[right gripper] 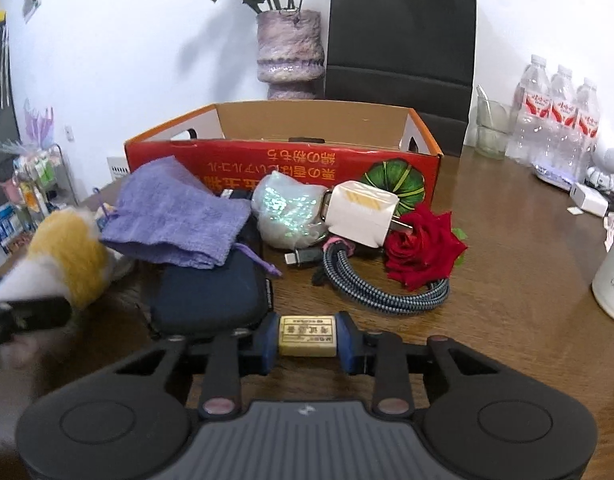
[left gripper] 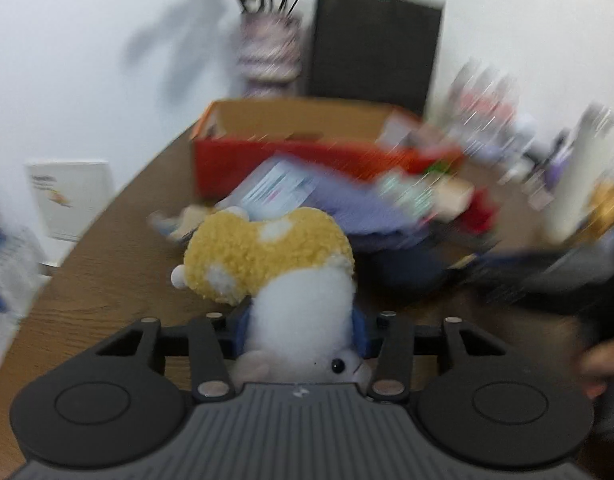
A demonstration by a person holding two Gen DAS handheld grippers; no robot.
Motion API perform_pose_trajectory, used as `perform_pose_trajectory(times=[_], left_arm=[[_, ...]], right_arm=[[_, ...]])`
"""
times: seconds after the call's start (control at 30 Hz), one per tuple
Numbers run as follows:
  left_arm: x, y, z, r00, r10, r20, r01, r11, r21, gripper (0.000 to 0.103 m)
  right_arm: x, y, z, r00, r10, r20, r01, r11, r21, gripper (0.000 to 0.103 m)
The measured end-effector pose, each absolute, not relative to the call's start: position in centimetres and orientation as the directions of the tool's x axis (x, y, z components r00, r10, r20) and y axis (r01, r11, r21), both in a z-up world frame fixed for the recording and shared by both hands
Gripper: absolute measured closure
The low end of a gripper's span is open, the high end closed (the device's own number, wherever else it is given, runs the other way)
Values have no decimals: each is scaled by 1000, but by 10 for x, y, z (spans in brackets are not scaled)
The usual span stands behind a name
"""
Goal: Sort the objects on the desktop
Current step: 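Grasp the plush toy with the left gripper while the right grasps the yellow box, then carry plush toy and yellow box into the cardboard box and release both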
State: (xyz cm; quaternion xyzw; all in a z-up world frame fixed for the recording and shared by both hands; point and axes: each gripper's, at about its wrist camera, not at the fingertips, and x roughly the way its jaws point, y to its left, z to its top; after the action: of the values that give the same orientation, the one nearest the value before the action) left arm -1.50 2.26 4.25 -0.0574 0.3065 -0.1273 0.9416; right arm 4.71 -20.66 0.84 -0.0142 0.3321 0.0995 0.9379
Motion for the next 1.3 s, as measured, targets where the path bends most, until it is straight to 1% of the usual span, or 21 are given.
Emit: perform_pose_trajectory(times=[0.03, 0.07, 0.1, 0.13, 0.17, 0.2, 0.33, 0.37, 0.4, 0.43, 0.5, 0.57, 0.63, 0.67, 0.7, 0.77, 0.83, 0.9, 1.0, 1.13, 1.3], left_arm=[[-18, 33, 51, 761, -383, -523, 248, 917, -312, 55], [-20, 46, 55, 723, -514, -463, 289, 832, -473, 53], [-18, 61, 55, 688, -607, -398, 285, 731, -620, 46], [-17, 75, 52, 690, -626, -363, 235, 668, -706, 39], [-16, 87, 49, 713, -594, -371, 177, 665, -726, 21], [-15, 95, 45, 734, -550, -398, 139, 696, -704, 15], [-10, 106, 25, 728, -324, -604, -68, 842, -535, 19], [-13, 105, 24, 734, -278, -619, -94, 862, -499, 18], [-19, 101, 26, 742, -276, -611, -72, 874, -481, 18], [-25, 96, 29, 743, -299, -599, -28, 880, -474, 16], [-37, 88, 37, 760, -318, -567, 50, 898, -437, 9], [-44, 73, 40, 778, -256, -574, 67, 942, -329, 10], [-41, 61, 32, 775, -190, -602, 64, 972, -224, 20], [-40, 59, 27, 769, -170, -617, 62, 979, -192, 32], [-38, 56, 21, 758, -155, -633, 60, 984, -169, 40], [-36, 58, 12, 732, -155, -664, 72, 986, -151, 41], [-37, 56, 10, 731, -171, -661, 96, 984, -148, 44], [-41, 58, 13, 731, -184, -657, 96, 981, -169, 51], [-51, 52, 25, 756, -215, -619, 135, 975, -174, 53], [-57, 49, 53, 789, -292, -541, 194, 953, -232, 53], [-23, 52, 105, 843, -313, -437, 215, 941, -259, 52]], right_arm=[[45, -209, 10, 764, 180, -620, -193, 980, 46, 74], [42, -211, 11, 767, 179, -617, -189, 981, 49, 74], [40, -213, 12, 768, 177, -615, -186, 981, 50, 74], [38, -215, 13, 768, 177, -615, -184, 981, 52, 74], [36, -216, 13, 768, 177, -616, -183, 982, 55, 74], [34, -217, 13, 768, 178, -616, -181, 982, 58, 74], [29, -215, 12, 761, 189, -621, -190, 980, 66, 74], [27, -214, 12, 761, 191, -620, -193, 979, 64, 74], [26, -212, 13, 762, 193, -619, -197, 978, 62, 74], [23, -211, 14, 763, 194, -617, -201, 978, 59, 74], [20, -210, 15, 766, 195, -613, -208, 977, 51, 74], [18, -209, 16, 766, 195, -612, -210, 976, 48, 74], [16, -208, 16, 765, 192, -615, -210, 977, 43, 74], [15, -208, 16, 765, 189, -616, -211, 977, 39, 74], [12, -208, 17, 767, 187, -613, -211, 977, 34, 74], [6, -209, 21, 772, 188, -608, -211, 977, 34, 74], [0, -213, 26, 780, 186, -597, -209, 977, 31, 74], [-4, -216, 29, 784, 178, -594, -200, 979, 29, 74], [-9, -218, 35, 792, 178, -583, -197, 980, 32, 74], [-15, -218, 53, 813, 215, -541, -236, 971, 31, 74], [6, -227, 98, 863, 233, -448, -241, 970, 41, 74]])
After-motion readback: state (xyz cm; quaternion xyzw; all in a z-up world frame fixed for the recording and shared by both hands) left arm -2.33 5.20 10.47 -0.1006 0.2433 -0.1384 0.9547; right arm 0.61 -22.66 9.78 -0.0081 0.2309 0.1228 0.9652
